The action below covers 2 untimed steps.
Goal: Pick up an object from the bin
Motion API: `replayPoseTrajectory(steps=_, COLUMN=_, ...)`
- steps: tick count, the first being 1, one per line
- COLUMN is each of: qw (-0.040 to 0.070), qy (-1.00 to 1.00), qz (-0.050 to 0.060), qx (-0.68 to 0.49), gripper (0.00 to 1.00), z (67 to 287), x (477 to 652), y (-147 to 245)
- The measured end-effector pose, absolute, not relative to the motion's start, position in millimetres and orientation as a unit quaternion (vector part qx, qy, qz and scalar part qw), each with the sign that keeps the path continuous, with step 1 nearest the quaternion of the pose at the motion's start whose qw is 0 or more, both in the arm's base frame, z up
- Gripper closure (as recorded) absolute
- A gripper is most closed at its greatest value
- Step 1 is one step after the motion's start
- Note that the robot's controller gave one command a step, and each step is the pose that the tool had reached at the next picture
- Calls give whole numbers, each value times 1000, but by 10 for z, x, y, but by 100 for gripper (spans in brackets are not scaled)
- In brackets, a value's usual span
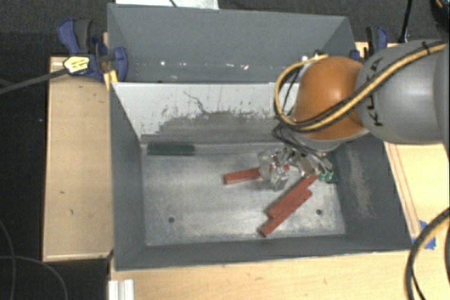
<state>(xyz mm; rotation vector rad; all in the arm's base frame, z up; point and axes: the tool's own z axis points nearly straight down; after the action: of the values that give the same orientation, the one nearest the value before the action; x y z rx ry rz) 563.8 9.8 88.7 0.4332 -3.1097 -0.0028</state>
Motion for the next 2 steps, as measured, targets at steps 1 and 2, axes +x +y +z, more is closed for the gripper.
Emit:
replayPoseTrajectory(steps=1, qw=-5, qy=-960, qz=1, qx=281, gripper=100, z=1667, x=5765, y=27)
replayPoseTrajectory(steps=2, qw=-2, qy=-960, qz=0, qx=279, gripper=0, z=1644, x=5751, y=31)
